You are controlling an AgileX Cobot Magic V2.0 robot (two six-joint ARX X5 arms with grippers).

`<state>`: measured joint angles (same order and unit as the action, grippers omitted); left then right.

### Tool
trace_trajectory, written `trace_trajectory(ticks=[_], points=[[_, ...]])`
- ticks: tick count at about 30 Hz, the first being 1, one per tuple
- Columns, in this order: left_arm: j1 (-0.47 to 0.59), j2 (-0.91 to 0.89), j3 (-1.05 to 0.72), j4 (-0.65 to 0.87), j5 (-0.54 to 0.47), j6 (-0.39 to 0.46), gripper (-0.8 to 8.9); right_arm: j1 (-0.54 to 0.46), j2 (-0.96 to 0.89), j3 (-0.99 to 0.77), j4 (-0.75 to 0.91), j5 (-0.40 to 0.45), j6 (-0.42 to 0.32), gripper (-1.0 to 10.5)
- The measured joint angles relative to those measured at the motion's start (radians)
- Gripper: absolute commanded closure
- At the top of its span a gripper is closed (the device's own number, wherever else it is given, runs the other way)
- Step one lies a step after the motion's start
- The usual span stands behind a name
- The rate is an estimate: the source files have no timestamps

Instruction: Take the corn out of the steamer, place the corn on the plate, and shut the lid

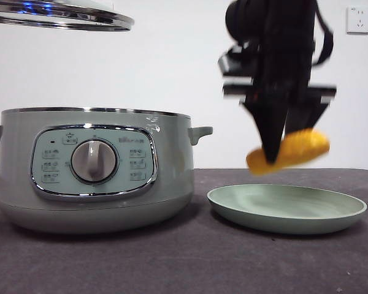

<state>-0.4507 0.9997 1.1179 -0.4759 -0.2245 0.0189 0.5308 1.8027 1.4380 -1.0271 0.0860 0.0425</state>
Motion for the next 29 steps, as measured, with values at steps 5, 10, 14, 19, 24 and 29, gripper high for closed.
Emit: trace_trajectory(ticks=[5,10,14,19,24,29], points=[[0.0,0.0,0.0,0.0,0.0,0.0,8.26,0.004,0.0,-0.135,0.22,0.0,0.021,9.6],[0.0,0.0,0.0,0.0,0.0,0.0,8.26,0.0,0.0,-0.204,0.329,0.0,0.032,9.4],[0.0,0.0,0.0,0.0,0.0,0.0,8.26,0.0,0.0,-0.217,0.335,0.001,0.033,7.3],[0.0,0.0,0.0,0.0,0.0,0.0,8.26,0.0,0.0,-0.217,0.334,0.0,0.036,6.2],[0.0,0.0,0.0,0.0,0.031,0.0,8.26,0.0,-0.008,-0.217,0.337,0.0,0.037,6.2],[0.0,0.002,0.0,0.0,0.077,-0.003,8.26,0.0,-0.09,-0.219,0.322,0.0,0.037,6.3]])
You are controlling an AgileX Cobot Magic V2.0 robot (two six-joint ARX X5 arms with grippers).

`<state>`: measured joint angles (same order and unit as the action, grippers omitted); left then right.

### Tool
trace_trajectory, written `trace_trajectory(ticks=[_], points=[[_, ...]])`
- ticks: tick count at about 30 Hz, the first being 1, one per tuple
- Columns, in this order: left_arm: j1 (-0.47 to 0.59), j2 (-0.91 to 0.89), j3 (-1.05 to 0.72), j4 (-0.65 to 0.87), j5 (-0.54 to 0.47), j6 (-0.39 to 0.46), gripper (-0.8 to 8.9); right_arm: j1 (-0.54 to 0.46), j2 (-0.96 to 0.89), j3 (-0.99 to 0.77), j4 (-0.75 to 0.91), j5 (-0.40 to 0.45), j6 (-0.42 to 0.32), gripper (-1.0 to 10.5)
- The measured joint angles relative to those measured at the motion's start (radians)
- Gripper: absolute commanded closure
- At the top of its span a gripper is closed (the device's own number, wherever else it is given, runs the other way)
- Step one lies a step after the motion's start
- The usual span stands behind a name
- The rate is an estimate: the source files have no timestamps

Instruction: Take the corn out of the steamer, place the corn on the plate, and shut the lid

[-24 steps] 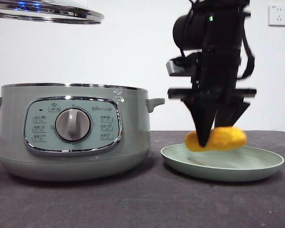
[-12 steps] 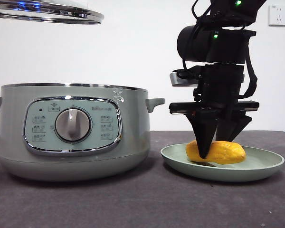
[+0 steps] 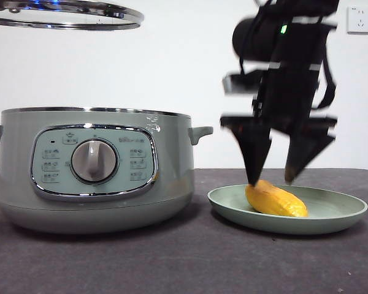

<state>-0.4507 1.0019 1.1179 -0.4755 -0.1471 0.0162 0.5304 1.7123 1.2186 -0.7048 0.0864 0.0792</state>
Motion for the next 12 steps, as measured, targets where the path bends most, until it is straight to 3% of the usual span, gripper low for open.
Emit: trace_trajectory(ticks=[12], points=[[0.0,0.185,0.0,0.016,0.108,-0.04,8.26,0.0,-0.343,0.0,-0.071,0.0,0.001,6.3]])
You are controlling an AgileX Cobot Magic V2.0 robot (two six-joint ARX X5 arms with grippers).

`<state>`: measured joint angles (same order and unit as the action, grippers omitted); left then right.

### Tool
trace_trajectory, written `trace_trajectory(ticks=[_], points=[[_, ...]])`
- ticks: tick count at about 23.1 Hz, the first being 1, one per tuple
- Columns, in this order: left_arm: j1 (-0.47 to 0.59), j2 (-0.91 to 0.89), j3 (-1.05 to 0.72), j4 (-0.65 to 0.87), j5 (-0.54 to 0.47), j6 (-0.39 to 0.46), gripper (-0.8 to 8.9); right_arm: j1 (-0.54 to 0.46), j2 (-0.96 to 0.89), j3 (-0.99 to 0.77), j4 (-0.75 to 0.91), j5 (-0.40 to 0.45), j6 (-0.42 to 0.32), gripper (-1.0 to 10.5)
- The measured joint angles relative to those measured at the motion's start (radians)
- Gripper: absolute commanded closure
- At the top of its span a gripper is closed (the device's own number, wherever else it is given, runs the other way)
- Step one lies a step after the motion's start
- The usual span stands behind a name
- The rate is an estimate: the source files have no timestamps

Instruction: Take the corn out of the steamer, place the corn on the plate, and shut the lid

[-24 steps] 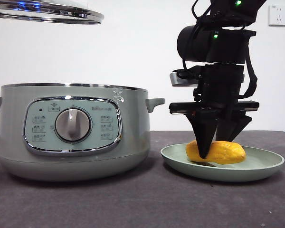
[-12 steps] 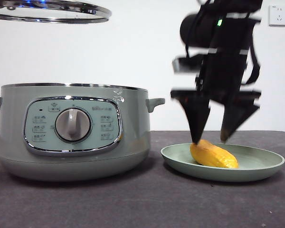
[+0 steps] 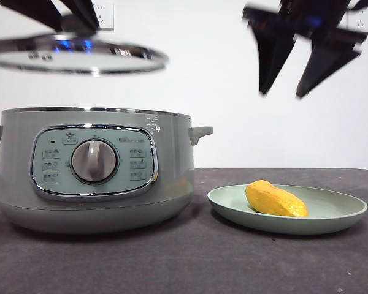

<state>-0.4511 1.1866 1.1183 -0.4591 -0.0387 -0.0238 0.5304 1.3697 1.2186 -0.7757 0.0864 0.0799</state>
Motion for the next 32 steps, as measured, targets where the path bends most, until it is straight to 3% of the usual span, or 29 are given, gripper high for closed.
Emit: trace_trajectory(ticks=[7,12,17,23,27,28,31,32], points=[[0.0,0.141,0.0,0.011,0.059,-0.026,8.26,-0.004,-0.122,0.0,-0.063,0.002,0.0,6.3],[-0.01,0.172,0.0,0.033,0.061,-0.028,8.26,-0.016,-0.148,0.0,-0.129,0.099,0.002,6.3],[-0.027,0.174,0.006,-0.009,0.078,-0.041,8.26,-0.034,-0.148,0.0,-0.15,0.101,0.003,6.3],[-0.028,0.174,0.006,-0.009,0.076,-0.045,8.13,-0.034,-0.148,0.0,-0.15,0.101,0.003,6.3],[-0.035,0.178,0.006,-0.015,0.018,-0.032,8.01,-0.034,-0.148,0.0,-0.151,0.101,0.003,6.3],[-0.035,0.178,0.007,-0.015,0.019,-0.032,7.52,-0.034,-0.148,0.0,-0.152,0.101,0.003,6.3],[-0.035,0.179,0.007,-0.015,0.02,-0.032,4.2,-0.034,-0.148,0.0,-0.152,0.101,0.003,6.3],[-0.035,0.179,0.007,-0.014,0.021,-0.032,3.71,-0.034,-0.148,0.0,-0.152,0.101,0.003,6.3]])
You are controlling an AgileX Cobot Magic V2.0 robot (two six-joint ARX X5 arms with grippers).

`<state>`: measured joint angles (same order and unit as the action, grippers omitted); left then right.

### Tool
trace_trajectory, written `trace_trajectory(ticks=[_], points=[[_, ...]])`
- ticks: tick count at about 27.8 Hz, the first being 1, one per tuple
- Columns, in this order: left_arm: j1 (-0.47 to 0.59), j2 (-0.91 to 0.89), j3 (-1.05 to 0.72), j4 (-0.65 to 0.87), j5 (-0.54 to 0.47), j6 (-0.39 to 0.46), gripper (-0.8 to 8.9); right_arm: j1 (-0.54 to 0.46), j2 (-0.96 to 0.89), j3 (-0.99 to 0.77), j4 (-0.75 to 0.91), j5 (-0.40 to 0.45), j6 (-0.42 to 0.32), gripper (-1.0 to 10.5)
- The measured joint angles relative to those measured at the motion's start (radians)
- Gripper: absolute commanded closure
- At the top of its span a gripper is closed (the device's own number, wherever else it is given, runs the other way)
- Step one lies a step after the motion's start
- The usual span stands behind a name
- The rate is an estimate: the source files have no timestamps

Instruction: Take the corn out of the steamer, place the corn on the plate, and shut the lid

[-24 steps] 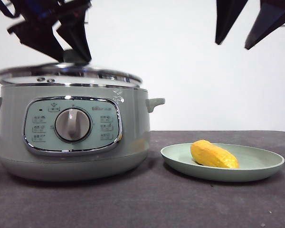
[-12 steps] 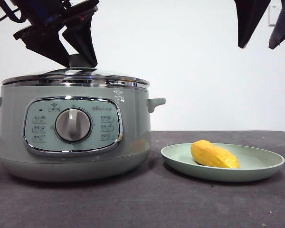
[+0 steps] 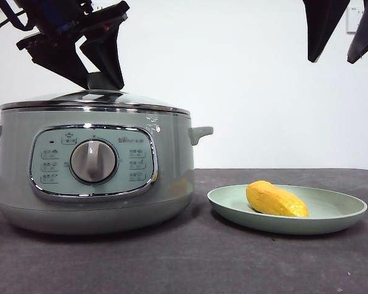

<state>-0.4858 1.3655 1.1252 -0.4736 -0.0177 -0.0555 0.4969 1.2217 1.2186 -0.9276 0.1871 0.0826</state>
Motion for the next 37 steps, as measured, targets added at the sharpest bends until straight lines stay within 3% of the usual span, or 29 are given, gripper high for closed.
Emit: trace_trajectory(ticks=[6,10,11,13,14,15,19,27,31,37], points=[[0.0,-0.006,0.0,0.017,-0.006,0.003,3.7,0.0,-0.002,0.0,0.002,0.0,-0.001,6.3],[-0.005,-0.164,0.001,-0.075,-0.006,0.003,3.96,0.0,-0.078,0.0,0.015,-0.002,-0.013,6.4],[-0.01,-0.22,0.002,-0.105,-0.006,0.003,4.87,0.0,-0.116,0.0,0.029,-0.004,-0.016,6.4],[-0.02,-0.318,0.005,-0.174,-0.006,0.003,7.91,0.001,-0.197,0.0,0.054,-0.004,-0.017,8.2],[-0.021,-0.358,0.005,-0.203,-0.008,0.003,8.17,0.001,-0.241,-0.009,0.082,-0.004,-0.019,9.0],[-0.021,-0.393,0.005,-0.222,-0.024,0.004,8.22,0.001,-0.286,-0.029,0.116,-0.004,-0.019,9.5],[-0.028,-0.549,-0.074,-0.197,-0.15,0.015,8.22,0.001,-0.512,-0.246,0.284,-0.004,-0.019,9.5],[-0.033,-0.86,-0.431,-0.027,-0.186,0.022,8.22,0.001,-0.82,-0.637,0.5,-0.004,-0.001,9.6],[-0.033,-0.996,-0.568,0.023,-0.19,0.022,8.22,0.001,-0.875,-0.725,0.511,-0.003,0.039,9.5],[-0.034,-1.009,-0.593,0.019,-0.19,0.021,8.17,0.001,-0.86,-0.727,0.526,0.001,0.106,9.5]])
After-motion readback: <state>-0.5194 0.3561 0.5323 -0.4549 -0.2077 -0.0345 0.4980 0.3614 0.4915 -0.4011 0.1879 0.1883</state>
